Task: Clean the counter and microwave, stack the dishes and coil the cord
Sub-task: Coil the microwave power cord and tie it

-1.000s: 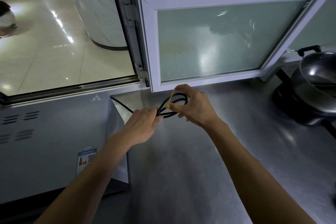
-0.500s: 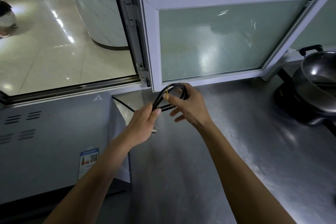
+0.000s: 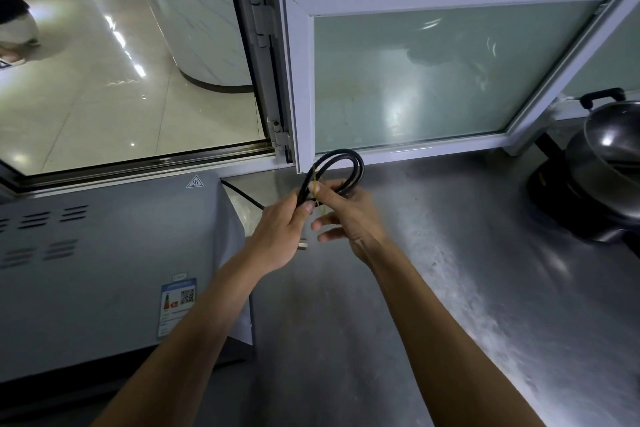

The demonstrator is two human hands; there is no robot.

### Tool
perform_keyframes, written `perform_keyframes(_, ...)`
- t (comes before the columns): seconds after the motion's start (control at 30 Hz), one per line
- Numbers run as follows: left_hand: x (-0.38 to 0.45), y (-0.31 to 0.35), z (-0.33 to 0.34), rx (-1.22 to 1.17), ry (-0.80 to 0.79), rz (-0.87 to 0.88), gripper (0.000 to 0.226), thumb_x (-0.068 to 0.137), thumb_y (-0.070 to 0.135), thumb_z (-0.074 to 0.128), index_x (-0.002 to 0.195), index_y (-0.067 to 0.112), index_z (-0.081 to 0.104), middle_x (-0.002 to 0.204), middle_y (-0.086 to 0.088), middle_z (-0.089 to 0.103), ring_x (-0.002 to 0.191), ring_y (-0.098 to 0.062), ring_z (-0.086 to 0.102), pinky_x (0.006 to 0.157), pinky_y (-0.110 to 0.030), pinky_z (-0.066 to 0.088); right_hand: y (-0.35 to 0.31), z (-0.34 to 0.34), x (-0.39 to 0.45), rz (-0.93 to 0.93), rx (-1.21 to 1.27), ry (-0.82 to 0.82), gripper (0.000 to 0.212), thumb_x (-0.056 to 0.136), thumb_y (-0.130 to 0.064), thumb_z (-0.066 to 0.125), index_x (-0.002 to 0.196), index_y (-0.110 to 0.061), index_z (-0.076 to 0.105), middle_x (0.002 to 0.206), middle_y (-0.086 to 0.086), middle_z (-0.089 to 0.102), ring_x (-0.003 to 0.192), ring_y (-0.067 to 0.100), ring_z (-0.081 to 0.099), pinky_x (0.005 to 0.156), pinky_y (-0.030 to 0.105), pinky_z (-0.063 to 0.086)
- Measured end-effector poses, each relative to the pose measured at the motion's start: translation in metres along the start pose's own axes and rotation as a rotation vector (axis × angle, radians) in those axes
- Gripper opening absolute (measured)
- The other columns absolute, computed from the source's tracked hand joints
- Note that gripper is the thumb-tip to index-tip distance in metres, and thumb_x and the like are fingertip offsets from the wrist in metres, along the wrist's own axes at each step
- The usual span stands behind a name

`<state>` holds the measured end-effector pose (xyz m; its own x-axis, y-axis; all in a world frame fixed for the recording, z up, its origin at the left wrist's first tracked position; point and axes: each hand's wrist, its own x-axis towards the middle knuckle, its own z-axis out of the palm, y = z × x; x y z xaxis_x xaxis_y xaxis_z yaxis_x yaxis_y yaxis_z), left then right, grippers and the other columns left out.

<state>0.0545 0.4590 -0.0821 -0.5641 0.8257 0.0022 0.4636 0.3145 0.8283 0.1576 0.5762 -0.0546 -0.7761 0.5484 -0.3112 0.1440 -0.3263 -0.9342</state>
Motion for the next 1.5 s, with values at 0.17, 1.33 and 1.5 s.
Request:
perform_keyframes(0.17, 0.001, -0.004, -0.006, -0.038, 0.042, -0.048, 0.023, 0.107, 0.031, 0.037, 0.119, 0.029, 0.056, 0.091, 0.014, 0.060, 0.085, 0.004, 0.055, 0.072, -0.019, 0.039, -0.003, 0.001, 0.001, -0.079, -0.046, 0.019, 0.025, 0.087, -0.035, 0.074, 0.092, -0.010, 0.069, 0.085, -0.001, 0.074, 0.062, 0.024, 0.065, 0.050, 0.033, 0.053)
perform_keyframes(1.33, 0.016, -0.010, 0.011, 0.159, -0.021, -0.275, 0.029, 0.105, 0.045, 0.031, 0.094, 0.026, 0.050, 0.092, -0.007, 0.062, 0.091, -0.036, 0.063, 0.088, -0.059, 0.050, 0.050, -0.016, -0.032, -0.301, -0.262, -0.054, 0.032, 0.089, 0.013, 0.045, 0.083, -0.004, 0.071, 0.095, 0.007, 0.074, 0.109, 0.016, 0.066, 0.104, 0.039, 0.047)
perform_keyframes(1.5, 0.014, -0.005, 0.008, 0.223, -0.103, -0.218, 0.031, 0.106, 0.044, 0.031, 0.108, 0.021, 0.053, 0.088, -0.010, 0.064, 0.076, -0.030, 0.065, 0.076, -0.053, 0.055, 0.042, -0.017, -0.025, -0.289, -0.321, -0.044, 0.026, 0.089, 0.005, 0.043, 0.082, 0.000, 0.068, 0.083, 0.008, 0.069, 0.092, 0.024, 0.063, 0.097, 0.044, 0.046)
